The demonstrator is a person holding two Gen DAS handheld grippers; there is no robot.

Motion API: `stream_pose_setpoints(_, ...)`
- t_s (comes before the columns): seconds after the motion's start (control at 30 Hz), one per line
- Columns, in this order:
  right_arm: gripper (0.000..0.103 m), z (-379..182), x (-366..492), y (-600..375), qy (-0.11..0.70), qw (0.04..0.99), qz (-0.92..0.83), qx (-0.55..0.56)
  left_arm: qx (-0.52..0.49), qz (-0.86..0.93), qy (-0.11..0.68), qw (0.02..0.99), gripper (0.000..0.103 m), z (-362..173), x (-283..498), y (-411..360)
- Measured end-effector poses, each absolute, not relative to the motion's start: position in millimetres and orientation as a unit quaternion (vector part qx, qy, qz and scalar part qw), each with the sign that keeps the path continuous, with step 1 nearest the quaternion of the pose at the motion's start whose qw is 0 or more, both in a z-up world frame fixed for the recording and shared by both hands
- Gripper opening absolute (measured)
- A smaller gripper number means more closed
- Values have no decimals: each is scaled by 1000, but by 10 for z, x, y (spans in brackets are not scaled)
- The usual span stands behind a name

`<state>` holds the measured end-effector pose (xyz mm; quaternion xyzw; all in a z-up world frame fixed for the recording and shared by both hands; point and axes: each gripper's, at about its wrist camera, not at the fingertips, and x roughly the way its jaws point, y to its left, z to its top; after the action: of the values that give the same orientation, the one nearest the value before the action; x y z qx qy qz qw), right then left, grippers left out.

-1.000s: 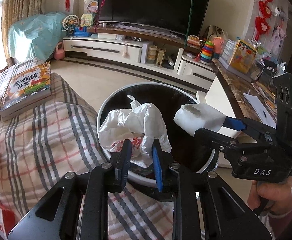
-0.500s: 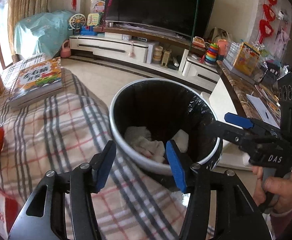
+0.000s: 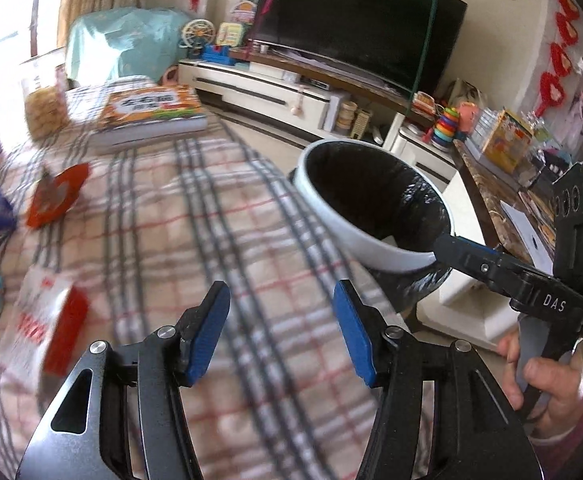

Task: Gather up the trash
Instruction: 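Move both open tools back to the bed toward the remaining trash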

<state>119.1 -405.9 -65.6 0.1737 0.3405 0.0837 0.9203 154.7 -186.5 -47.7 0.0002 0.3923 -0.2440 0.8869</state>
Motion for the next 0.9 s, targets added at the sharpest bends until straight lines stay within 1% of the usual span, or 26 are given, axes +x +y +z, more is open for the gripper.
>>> stream_pose_setpoints(0.57,93,-736,1155,-3044,363,903,164,162,-57,-167,382,907,55,-420,1254,-704)
stream_pose_setpoints(0.9,93,-746,1159,-2490,373,893,212,134,-99,-111,398,905,55,-635,1260,-75)
